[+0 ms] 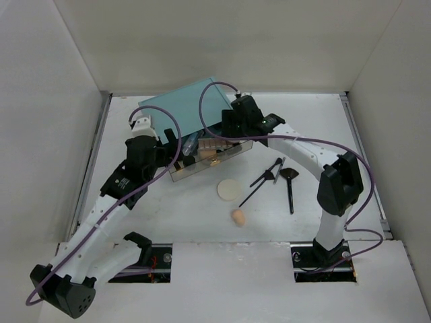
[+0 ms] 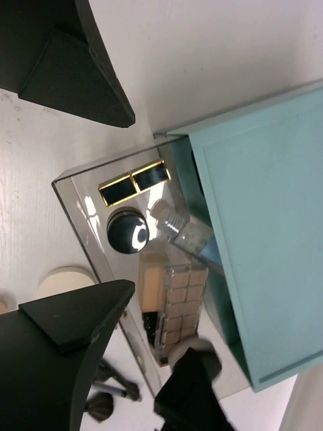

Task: Organize the makeup

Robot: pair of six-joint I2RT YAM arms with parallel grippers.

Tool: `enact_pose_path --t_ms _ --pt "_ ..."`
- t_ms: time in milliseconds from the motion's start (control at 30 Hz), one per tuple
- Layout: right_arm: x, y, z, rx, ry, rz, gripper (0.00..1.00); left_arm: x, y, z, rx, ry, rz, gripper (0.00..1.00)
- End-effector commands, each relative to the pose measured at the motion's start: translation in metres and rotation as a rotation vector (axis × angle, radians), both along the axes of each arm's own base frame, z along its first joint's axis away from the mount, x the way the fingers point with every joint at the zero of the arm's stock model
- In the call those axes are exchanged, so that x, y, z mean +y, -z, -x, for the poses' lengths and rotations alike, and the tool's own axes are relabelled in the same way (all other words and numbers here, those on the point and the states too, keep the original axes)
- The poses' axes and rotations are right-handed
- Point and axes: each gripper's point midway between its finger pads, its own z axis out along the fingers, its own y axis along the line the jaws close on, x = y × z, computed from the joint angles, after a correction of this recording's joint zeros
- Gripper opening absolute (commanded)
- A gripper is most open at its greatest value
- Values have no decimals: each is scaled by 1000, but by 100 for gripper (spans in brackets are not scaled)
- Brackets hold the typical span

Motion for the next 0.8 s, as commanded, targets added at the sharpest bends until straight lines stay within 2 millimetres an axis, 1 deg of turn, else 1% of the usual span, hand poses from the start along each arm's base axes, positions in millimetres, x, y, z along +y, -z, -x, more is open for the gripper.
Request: enact_pose_path --t_ms 0,67,100,167,233,267,300,367,433,500,567,667,700,767 --pt "5 -50 -7 -104 -16 -57 85 -25 -14 0 -48 135 13 100" --pt "3 -66 -5 -135 -24 -67 89 -39 -18 0 -60 194 25 100" --pt "1 -78 -3 -158 -26 -80 92 -46 -22 0 -69 225 34 100" --pt "-9 -101 -1 -200 -12 -108 93 -65 -28 0 -77 295 44 100" --pt "-30 -122 2 -244 30 -138 92 -90 -30 1 -75 388 42 100" --pt "-44 -129 4 -261 58 -150 92 -104 -30 1 -70 435 36 100" --pt "-62 -133 6 -269 98 -161 92 -122 -29 1 -64 482 36 100" --pt "-93 -130 9 -267 172 -169 91 -159 -24 0 -43 569 30 100" --pt "-132 -119 14 -251 273 -171 90 -200 -14 0 -7 658 29 97" --pt "-169 -105 20 -227 372 -169 88 -239 3 5 45 756 34 91" --pt "-199 -93 28 -207 444 -157 88 -273 23 11 108 846 44 85" --pt "-233 -83 38 -203 529 -145 88 -322 51 18 180 936 25 77" --pt "-242 -79 41 -202 550 -143 88 -338 61 19 195 959 11 76" --pt "-256 -73 46 -196 586 -140 88 -363 79 19 223 991 -8 71"
